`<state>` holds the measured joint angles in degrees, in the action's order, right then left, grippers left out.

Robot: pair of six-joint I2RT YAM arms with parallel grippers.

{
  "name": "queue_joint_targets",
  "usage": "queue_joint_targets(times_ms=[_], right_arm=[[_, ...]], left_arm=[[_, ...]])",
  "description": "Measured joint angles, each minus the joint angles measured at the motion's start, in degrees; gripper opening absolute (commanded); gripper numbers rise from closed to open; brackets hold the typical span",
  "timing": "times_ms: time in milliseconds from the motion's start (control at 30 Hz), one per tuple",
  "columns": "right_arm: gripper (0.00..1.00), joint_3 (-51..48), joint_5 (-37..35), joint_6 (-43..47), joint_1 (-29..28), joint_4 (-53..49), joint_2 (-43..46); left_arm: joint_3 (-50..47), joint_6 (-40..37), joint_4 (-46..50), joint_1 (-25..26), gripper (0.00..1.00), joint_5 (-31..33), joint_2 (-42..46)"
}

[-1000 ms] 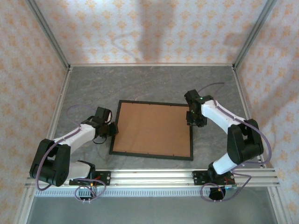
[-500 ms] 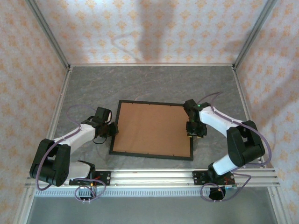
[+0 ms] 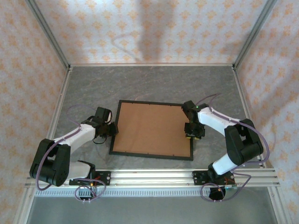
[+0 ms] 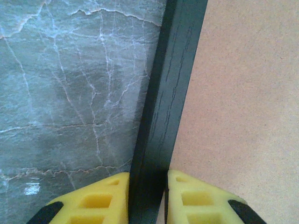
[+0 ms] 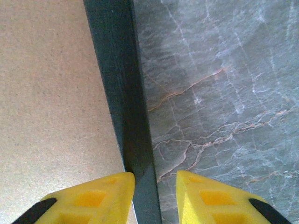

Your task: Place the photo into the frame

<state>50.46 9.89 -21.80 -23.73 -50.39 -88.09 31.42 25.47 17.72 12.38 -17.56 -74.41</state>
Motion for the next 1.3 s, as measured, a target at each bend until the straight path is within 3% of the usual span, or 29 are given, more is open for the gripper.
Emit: queue_joint_targets(times_ms=[633, 867, 1067, 1300], right_arm=[[0.32, 0.59, -1.40, -1.79, -3.10, 1.11, -2.69], [0.34, 5.86, -2.82, 0.46, -3.23, -1.88, -2.21], [0.41, 9.05, -0.52, 3.41, 4.76, -0.31, 1.14], [0.45, 9.20, 3.48, 5.86, 10.40, 2.84, -2.91]], left_arm=[[0.00, 0.00, 0.00, 0.33, 0.21, 0.28, 0.02], [0.00, 0.00, -0.17, 0.44, 0.21, 0.15, 0.02], [0.00, 0.00, -0.26, 0.76, 0.22, 0.17, 0.02], [-0.02, 0.00, -0.28, 0.76, 0.22, 0.17, 0.02]])
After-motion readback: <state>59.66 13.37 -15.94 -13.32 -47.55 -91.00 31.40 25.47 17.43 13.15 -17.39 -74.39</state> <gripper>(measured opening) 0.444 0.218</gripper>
